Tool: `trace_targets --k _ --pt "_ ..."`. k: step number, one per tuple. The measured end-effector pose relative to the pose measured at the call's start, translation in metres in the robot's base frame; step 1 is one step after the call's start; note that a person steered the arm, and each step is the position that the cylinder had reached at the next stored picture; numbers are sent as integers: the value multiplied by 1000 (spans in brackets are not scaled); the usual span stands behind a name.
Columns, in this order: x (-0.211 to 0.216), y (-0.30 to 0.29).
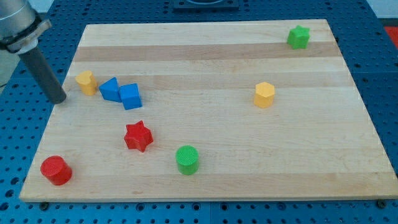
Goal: Separate the blue blocks
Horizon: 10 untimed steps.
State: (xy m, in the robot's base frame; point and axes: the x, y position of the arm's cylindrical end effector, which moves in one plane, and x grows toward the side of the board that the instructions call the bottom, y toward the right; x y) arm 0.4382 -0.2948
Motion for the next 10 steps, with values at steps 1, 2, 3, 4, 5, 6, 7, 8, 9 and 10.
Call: trace_targets --k 1,2,3,4,5,6,7,8,9,10 --pt "26 0" --pt "47 44" --pt "49 58" --pt "48 67" --pt "37 87" --pt "30 91" --pt "1 91" --pt "-35 91" --pt "-80 103" --pt "-110 110"
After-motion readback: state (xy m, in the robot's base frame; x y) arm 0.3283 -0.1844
